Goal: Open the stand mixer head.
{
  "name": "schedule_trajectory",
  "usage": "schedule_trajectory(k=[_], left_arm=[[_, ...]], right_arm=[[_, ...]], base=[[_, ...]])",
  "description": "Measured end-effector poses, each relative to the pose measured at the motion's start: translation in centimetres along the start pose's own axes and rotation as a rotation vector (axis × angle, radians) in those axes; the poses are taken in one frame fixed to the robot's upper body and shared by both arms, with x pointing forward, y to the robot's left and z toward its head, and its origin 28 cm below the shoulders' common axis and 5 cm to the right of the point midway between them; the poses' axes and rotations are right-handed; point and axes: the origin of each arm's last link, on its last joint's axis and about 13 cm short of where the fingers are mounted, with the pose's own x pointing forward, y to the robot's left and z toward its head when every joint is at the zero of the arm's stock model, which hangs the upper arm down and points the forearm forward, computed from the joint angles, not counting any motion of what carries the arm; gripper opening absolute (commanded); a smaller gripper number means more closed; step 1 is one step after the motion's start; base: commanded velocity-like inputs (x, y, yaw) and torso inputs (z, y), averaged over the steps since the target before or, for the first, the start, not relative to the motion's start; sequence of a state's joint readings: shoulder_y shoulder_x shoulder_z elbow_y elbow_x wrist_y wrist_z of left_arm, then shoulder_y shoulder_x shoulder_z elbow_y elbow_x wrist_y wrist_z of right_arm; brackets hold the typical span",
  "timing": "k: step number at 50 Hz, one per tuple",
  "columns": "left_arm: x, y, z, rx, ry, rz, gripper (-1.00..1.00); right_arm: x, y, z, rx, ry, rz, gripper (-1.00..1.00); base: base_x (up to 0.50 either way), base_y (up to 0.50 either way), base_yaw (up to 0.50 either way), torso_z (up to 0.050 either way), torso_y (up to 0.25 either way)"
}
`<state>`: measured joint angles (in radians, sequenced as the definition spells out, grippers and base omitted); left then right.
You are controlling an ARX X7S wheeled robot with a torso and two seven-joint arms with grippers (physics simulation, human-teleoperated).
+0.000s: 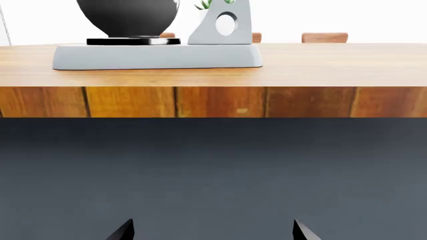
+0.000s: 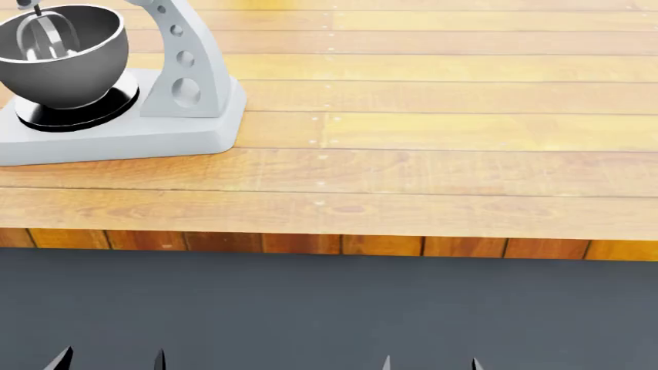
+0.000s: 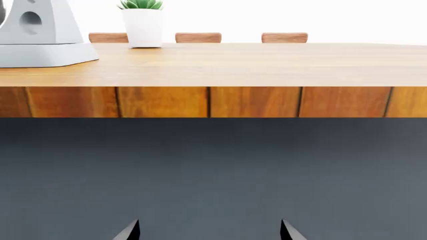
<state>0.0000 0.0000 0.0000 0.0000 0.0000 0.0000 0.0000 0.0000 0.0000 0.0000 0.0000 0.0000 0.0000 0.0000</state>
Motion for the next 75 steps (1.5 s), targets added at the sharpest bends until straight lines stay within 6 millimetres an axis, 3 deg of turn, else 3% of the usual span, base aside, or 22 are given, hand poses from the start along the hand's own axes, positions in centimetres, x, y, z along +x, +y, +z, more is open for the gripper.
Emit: schedule_trajectory(k=[27,75], left_arm=[[-0.30,-0.18,-0.07,-0.030,-0.024,-0.040,1.00],[-0.62,-0.11,-0.22,-0.037,-0.027,-0.076,1.00]], right_arm=[[0.01,0.13,-0.14,-0.063,-0.035,0.018,1.00],[-0.05,0.46,-0.88,-0.150,-0.009,0.039,1.00]], base=[[0.00,0.01,0.00,0.000,0.000],[0.00,0.44,0.00,0.000,0.000]])
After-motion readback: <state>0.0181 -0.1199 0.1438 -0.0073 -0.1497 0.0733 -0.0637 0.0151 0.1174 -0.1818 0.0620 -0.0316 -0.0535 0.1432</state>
